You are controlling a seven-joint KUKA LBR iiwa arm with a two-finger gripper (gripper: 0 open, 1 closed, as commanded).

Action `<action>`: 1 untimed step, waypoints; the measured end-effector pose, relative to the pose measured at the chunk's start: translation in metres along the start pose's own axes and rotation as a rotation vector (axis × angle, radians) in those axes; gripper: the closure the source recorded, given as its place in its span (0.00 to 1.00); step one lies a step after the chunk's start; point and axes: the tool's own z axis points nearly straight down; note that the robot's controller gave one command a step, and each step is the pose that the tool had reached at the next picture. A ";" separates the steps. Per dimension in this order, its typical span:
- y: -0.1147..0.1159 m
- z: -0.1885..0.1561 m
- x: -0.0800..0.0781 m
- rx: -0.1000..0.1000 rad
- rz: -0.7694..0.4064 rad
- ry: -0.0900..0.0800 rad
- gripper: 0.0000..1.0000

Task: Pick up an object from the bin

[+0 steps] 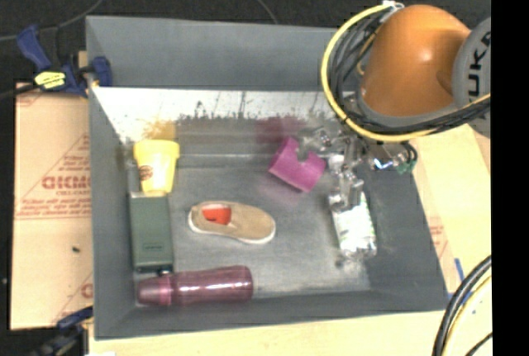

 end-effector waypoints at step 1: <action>0.022 0.087 -0.035 -0.006 0.082 0.003 0.00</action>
Offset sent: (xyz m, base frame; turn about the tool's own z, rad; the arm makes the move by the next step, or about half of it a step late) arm -0.0029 0.0569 -0.0034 -0.0075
